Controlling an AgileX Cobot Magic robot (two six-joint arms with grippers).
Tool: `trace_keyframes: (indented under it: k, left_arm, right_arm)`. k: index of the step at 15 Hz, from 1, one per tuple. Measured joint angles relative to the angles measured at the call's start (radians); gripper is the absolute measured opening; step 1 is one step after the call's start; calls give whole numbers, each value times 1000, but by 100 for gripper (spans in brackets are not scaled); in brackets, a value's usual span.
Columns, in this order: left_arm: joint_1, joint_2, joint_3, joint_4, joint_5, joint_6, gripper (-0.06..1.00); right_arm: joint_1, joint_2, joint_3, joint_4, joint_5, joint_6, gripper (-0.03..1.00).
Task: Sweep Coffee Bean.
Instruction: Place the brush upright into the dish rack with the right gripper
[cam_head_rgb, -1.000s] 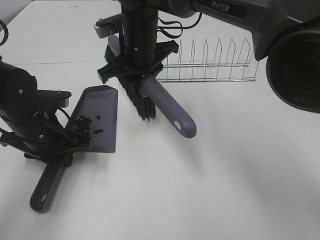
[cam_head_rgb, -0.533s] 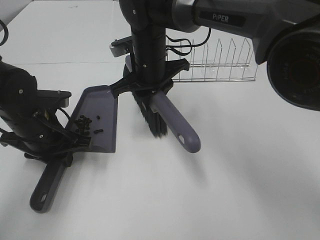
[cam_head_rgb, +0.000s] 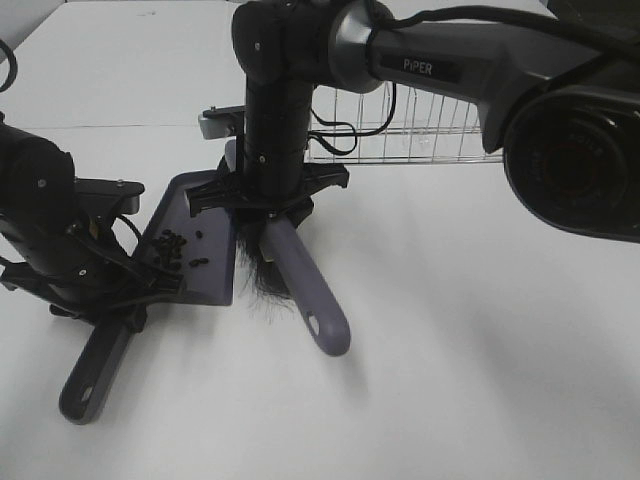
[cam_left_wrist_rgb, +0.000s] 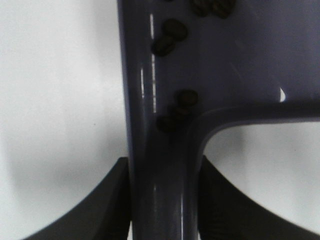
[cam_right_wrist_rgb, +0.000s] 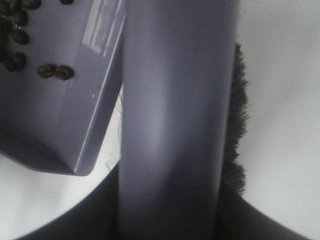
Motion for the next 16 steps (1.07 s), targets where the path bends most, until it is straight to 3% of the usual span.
trace_keyframes:
  k: [5,11,16]
  left_arm:
    - [0,0,0,1,-9,8,35]
    - [0,0,0,3,-10,11,35]
    - [0,0,0,3,-9,11,35]
  right_arm:
    - [0,5,0,55,-10,0,30]
    - [-2,-83,-61,-138,13,-8,29]
    - [-98,-157,-45,-151,19,-52,29]
